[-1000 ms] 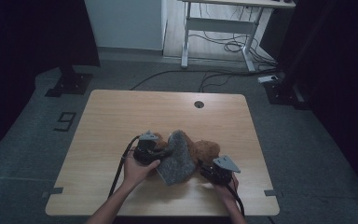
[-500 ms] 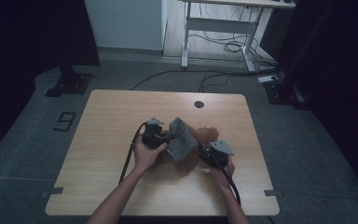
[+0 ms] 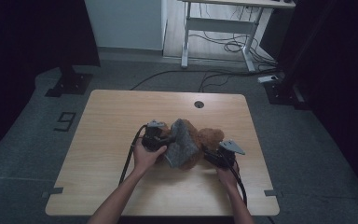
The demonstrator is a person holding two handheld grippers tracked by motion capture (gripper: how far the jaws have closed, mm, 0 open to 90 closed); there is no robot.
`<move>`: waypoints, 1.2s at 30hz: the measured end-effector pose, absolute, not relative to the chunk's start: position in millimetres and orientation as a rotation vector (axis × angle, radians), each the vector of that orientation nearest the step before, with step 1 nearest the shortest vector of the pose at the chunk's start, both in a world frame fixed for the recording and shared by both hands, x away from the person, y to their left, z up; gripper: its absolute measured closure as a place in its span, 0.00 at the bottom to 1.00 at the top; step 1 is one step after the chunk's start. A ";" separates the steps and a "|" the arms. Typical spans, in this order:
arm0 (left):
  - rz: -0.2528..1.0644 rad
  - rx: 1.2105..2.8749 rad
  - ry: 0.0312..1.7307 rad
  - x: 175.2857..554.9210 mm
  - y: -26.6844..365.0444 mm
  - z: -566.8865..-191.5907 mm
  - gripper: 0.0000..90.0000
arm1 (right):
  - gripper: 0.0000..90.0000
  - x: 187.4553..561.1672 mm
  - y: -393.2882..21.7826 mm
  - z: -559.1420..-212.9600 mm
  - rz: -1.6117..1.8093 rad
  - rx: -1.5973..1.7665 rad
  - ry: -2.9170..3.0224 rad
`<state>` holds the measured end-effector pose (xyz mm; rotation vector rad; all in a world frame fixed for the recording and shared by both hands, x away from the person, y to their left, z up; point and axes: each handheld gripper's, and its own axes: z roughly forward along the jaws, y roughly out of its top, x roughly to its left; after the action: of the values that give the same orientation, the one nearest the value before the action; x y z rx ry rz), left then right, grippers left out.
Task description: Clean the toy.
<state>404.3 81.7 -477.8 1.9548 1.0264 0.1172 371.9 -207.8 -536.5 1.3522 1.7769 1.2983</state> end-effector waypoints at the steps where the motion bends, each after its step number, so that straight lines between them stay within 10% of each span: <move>1: 0.107 1.956 1.016 399.8 83.4 -478.8 0.88 | 0.25 368.0 -210.5 -534.7 1.310 1.354 1.794; 16: 0.091 1.927 0.980 374.4 88.8 -488.9 0.88 | 0.14 370.1 -240.0 -485.5 1.477 1.403 1.768; 36: 0.192 1.925 0.857 338.3 83.2 -431.0 0.88 | 0.23 304.6 -235.0 -541.4 1.377 1.253 1.908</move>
<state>338.3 83.2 -431.0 1.9247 0.8568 0.1919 304.6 -235.0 -541.4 1.2532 1.9084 1.3772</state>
